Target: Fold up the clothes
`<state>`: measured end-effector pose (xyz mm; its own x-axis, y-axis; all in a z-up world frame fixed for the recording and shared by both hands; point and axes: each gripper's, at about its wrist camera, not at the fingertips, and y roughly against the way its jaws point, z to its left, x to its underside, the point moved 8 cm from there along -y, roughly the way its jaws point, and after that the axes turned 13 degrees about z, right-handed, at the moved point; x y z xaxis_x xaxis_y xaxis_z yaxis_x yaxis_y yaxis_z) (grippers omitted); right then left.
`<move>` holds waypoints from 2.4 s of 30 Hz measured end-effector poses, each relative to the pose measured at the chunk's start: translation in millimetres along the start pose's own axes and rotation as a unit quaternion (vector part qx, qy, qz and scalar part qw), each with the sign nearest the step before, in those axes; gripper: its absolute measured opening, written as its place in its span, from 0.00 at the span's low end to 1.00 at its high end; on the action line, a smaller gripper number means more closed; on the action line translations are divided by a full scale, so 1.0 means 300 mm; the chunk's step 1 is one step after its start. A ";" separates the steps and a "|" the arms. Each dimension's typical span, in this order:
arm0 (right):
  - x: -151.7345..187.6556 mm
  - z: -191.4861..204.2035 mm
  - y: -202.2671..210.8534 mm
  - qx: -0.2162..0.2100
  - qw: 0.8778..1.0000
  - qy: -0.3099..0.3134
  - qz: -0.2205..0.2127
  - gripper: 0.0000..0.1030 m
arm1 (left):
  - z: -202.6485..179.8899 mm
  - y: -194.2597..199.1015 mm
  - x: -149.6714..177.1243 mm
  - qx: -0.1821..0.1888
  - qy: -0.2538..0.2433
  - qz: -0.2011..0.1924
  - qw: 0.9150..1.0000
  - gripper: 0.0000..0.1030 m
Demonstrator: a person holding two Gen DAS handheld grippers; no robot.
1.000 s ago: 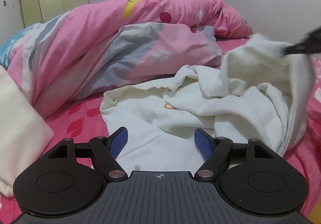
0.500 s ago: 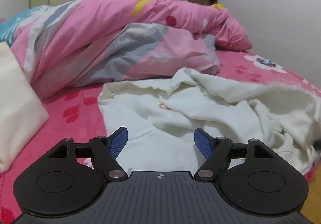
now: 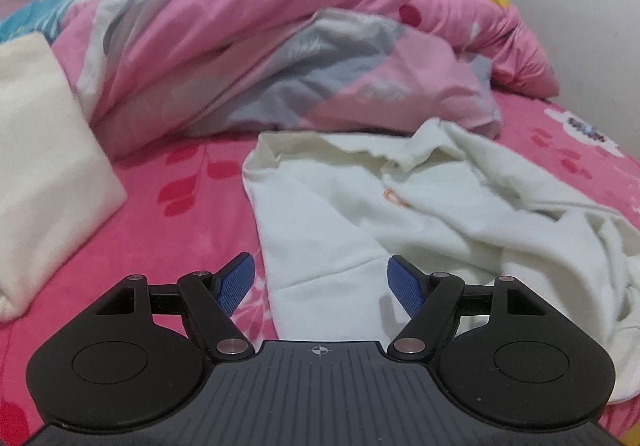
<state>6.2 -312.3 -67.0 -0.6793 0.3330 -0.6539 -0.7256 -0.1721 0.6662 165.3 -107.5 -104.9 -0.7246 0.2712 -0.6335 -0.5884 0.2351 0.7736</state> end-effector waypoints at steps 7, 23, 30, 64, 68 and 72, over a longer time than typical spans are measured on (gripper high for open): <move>-0.092 0.249 -0.314 -0.065 0.992 0.074 0.080 0.63 | 0.069 -0.066 0.020 0.009 0.045 0.047 0.998 0.71; -0.156 0.254 -0.562 -0.079 0.989 0.031 0.121 0.06 | 0.126 -0.088 0.037 0.044 0.105 0.064 0.991 0.71; -0.228 0.233 -0.317 -0.178 0.984 -0.009 0.023 0.05 | 0.125 -0.092 0.039 0.044 0.112 0.067 0.990 0.71; -0.910 -0.205 -0.143 -0.184 0.948 -0.154 -0.207 0.05 | 0.128 -0.116 0.047 0.027 0.109 0.080 0.990 0.71; -1.020 -0.279 -0.280 -0.130 0.956 -0.161 -0.208 0.05 | 0.128 -0.122 0.047 0.027 0.105 0.079 0.991 0.71; -1.047 -0.336 -0.436 -0.059 0.968 -0.147 -0.197 0.05 | 0.134 -0.126 0.045 0.030 0.106 0.078 0.991 0.72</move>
<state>303.6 -487.9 15.1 -0.2989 0.6399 -0.7080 -0.9414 -0.0761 0.3287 192.2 -75.1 -143.2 -0.8678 0.1090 -0.4848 -0.4451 0.2632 0.8559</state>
